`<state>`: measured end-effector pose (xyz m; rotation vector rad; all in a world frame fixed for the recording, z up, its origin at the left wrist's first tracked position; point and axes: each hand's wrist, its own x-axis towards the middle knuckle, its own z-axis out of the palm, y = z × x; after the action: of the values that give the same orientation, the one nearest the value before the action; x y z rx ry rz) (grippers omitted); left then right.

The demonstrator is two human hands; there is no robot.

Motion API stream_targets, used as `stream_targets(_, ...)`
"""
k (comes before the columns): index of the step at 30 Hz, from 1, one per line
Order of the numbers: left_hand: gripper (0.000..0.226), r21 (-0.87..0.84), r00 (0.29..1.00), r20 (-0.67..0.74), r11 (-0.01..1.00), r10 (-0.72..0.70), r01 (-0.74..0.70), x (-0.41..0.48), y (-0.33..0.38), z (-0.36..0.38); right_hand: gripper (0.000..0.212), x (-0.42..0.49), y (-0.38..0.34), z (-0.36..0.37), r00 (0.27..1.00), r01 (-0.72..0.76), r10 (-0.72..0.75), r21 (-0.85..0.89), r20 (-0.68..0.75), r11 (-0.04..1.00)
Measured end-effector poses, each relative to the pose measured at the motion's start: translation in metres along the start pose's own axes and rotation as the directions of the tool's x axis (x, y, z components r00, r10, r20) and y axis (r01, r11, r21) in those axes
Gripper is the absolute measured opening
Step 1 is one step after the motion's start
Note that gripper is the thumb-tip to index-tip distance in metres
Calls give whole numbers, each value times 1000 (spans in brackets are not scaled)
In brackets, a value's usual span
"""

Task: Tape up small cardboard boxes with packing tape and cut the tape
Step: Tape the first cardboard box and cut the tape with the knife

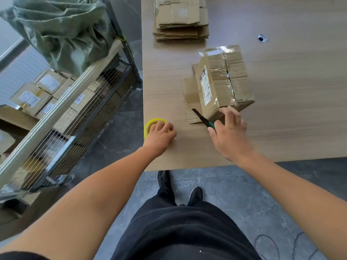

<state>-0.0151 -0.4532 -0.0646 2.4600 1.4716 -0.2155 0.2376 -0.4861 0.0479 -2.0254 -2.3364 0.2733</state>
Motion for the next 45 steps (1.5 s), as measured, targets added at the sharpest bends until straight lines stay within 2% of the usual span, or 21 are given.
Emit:
stream_targets(2,40,-49,998,-8,997,-54,54,-9,8,13,33,-11,5,19,999,28,-27,37,-24,999)
stream_targets(4,42,-101,994,-67,992,-83,76,-12,13,21,34,-15,11,44,999,3,-5,62,40,998)
stream_targets(7,35,-220,986,-147,974,-84,51,-10,9,27,34,-10,21,85,986,-74,56,111,158,991)
stream_targets(10,11,-288,967,-216,955,-137,71,-5,8,29,33,0,22,121,983,-86,56,166,177,982)
stream_targets(14,8,-309,945,-289,949,-152,58,-6,12,31,36,10,9,142,986,-80,44,225,164,971)
stream_targets(16,13,-300,920,-365,953,-145,31,-7,14,35,42,13,1,146,983,-79,50,169,175,982)
stream_targets(19,18,-217,888,-441,976,-128,33,-7,18,48,46,14,-5,151,988,-113,100,110,120,987)
stream_targets(21,27,-132,898,-423,989,-121,71,-9,18,55,48,15,-8,151,990,-131,123,122,72,984)
stream_targets(26,53,16,982,-124,989,-145,148,-12,19,43,51,12,-10,136,988,-145,123,278,95,949)
stream_targets(29,61,70,985,-26,982,-172,174,-18,25,34,47,-6,-8,109,993,-101,114,367,-13,925)
stream_targets(31,62,24,982,-2,982,-187,187,-21,30,29,44,-19,-1,87,992,-38,82,390,-97,920)
stream_targets(34,65,-88,977,-29,974,-210,207,-19,36,11,40,-30,16,48,969,23,71,374,-235,927)
stream_targets(37,67,-221,971,-109,957,-215,187,-4,47,-18,40,-23,35,12,950,28,66,292,-306,956)
stream_targets(41,62,-281,964,-247,959,-104,31,31,73,-63,48,3,62,-17,947,-10,79,217,-311,976)
stream_targets(45,65,-408,930,-343,913,-133,-20,84,100,-108,58,46,96,-34,942,15,73,257,-328,966)
